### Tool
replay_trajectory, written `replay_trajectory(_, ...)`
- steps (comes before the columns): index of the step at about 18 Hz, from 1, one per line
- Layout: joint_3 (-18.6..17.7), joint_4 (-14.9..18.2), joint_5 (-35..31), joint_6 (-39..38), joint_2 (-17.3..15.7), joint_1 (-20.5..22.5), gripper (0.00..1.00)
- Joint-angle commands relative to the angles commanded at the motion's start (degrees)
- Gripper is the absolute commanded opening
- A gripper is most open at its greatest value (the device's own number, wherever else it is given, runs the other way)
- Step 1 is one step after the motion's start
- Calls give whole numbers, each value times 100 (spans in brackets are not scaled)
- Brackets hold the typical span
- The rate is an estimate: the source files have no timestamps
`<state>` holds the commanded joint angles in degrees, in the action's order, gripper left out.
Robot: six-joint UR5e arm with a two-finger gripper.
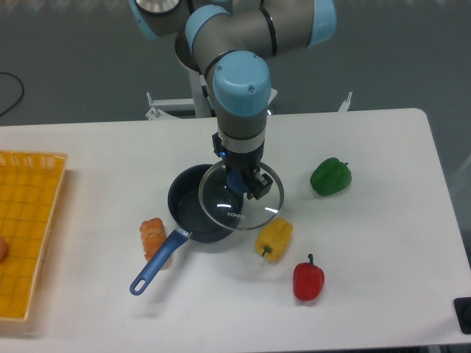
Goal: Place the lid on the table
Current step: 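Hold the glass lid by its knob above the dark saucepan, then carry the glass lid away from the saucepan toward the green pepper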
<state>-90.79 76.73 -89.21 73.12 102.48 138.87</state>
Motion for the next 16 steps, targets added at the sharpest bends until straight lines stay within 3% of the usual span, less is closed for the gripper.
replay_trajectory(8, -27, -35, 0, 0, -44, 70, 56)
replay_trajectory(16, 44, -88, 18, 246, -114, 571, 56)
